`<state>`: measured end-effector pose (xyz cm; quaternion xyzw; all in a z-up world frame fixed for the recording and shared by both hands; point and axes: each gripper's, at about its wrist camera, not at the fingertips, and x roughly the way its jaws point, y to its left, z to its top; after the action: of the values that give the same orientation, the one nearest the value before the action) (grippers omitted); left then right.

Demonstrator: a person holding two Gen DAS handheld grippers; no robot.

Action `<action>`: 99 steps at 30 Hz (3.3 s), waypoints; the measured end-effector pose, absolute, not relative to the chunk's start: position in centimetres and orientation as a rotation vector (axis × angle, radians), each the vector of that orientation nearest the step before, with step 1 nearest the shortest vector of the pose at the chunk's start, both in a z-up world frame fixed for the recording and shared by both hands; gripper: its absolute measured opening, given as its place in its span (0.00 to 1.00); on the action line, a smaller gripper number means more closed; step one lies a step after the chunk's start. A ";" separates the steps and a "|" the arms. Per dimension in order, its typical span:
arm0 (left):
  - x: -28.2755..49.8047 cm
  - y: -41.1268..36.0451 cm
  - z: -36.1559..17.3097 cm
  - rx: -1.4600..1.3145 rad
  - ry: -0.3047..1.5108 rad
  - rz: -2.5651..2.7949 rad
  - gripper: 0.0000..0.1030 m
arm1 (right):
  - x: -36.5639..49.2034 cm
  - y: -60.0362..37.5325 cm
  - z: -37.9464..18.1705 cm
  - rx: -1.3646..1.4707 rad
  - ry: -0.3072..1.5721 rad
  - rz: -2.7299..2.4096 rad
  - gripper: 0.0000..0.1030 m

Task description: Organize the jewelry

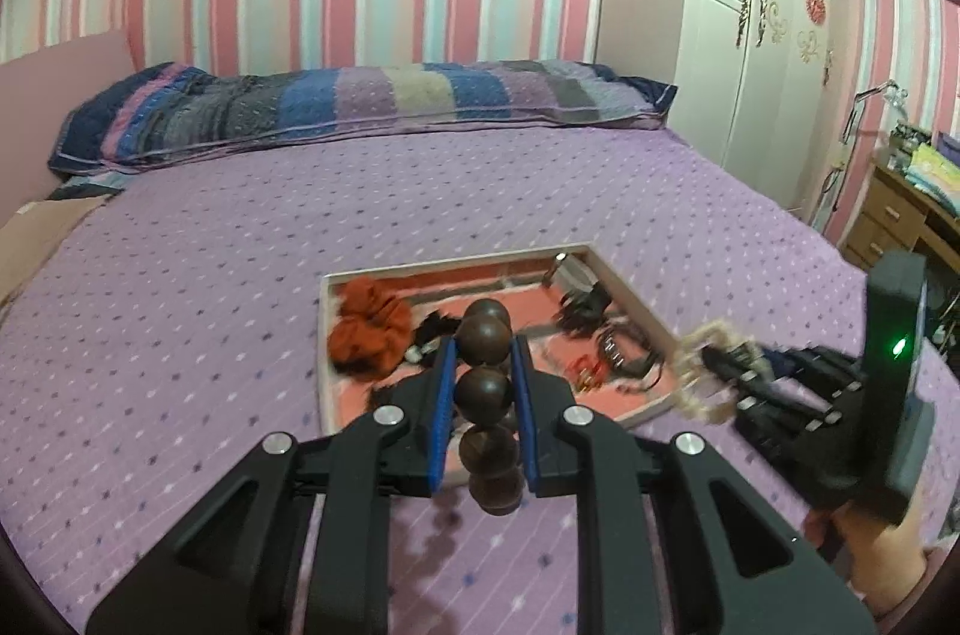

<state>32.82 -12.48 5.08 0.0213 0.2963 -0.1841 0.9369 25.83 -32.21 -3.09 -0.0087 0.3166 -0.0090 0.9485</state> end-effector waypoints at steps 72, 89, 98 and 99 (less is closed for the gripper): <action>35.1 -6.7 -2.1 0.045 0.733 -0.131 0.87 | 28.8 -32.5 -6.1 0.009 0.702 -0.020 0.96; 21.3 -1.7 -0.7 -0.017 0.715 -0.104 0.94 | 14.9 -29.1 -3.1 0.040 0.630 -0.063 0.96; 16.0 -1.9 0.4 -0.023 0.677 -0.112 0.94 | 8.9 -27.0 -2.4 0.031 0.618 -0.072 0.96; 15.4 -2.1 0.5 -0.009 0.665 -0.103 0.94 | 8.5 -26.8 -2.3 0.028 0.616 -0.074 0.96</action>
<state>15.42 -2.08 0.53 -0.0043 0.3262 -0.0505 0.9440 8.50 -26.76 -2.31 0.0138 0.3029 -0.0365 0.9522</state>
